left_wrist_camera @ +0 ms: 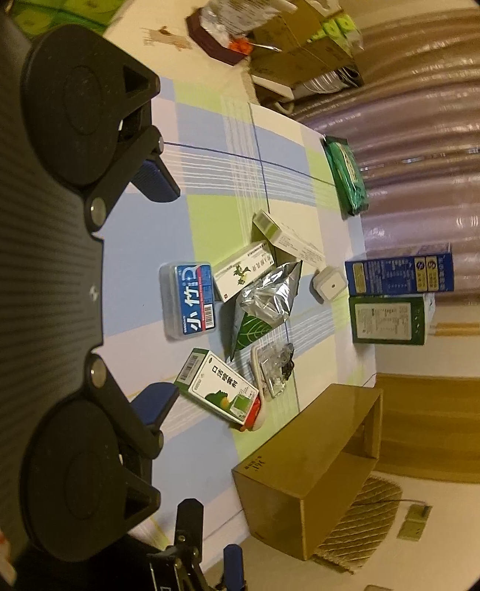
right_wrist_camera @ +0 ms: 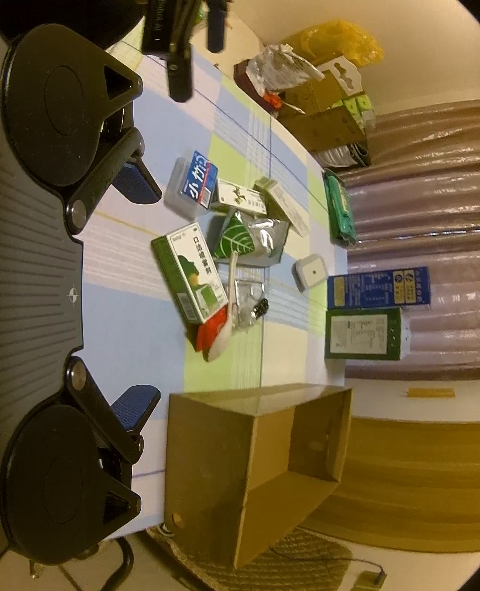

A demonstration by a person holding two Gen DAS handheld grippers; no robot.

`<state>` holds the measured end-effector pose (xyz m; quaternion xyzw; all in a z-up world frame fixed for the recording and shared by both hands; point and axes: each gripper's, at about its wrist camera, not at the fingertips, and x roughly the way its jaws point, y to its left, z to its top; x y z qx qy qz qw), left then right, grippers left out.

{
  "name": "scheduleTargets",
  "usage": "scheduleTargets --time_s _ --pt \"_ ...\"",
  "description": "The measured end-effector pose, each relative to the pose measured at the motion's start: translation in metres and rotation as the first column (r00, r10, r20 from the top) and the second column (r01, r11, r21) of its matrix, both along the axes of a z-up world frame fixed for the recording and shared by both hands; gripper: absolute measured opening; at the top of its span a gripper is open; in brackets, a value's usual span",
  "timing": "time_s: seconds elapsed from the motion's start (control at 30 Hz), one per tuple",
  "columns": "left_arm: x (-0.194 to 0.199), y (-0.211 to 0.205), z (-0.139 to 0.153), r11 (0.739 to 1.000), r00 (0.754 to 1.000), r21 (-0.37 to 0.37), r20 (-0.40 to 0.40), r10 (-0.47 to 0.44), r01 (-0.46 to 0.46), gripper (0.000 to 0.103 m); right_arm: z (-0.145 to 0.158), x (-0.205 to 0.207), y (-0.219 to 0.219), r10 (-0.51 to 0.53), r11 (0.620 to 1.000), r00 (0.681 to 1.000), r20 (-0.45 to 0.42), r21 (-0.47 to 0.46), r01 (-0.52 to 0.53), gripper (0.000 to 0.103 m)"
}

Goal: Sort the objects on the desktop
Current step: 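Move both tools toward the blue floss box and green-white medicine box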

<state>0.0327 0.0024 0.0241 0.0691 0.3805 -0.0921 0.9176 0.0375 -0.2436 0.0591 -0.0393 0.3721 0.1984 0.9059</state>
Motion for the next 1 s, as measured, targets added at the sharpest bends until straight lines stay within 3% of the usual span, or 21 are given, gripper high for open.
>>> scheduleTargets --time_s 0.23,0.47,0.57,0.87,1.0 --pt "0.033 0.008 -0.025 0.999 0.997 0.025 -0.069 -0.020 0.022 0.102 -0.020 0.023 0.007 0.011 1.000 0.999 -0.043 0.020 -0.010 0.101" --pt "0.060 0.005 -0.053 0.986 0.983 0.060 -0.111 -0.148 0.155 0.102 -0.036 0.045 0.018 0.033 0.999 0.998 -0.060 -0.003 -0.033 0.101" --pt "0.074 0.005 -0.065 0.984 0.979 0.069 -0.132 -0.152 0.162 0.102 -0.044 0.055 0.024 0.046 0.999 0.997 -0.068 -0.016 -0.048 0.101" --pt "0.099 0.001 -0.095 0.991 0.982 -0.027 -0.134 -0.136 0.134 0.102 -0.070 0.089 0.036 0.101 0.990 0.991 -0.083 -0.086 -0.108 0.101" --pt "0.106 -0.004 -0.107 0.991 0.981 -0.033 -0.144 -0.130 0.127 0.102 -0.080 0.095 0.032 0.086 0.992 0.991 -0.100 -0.088 -0.095 0.101"
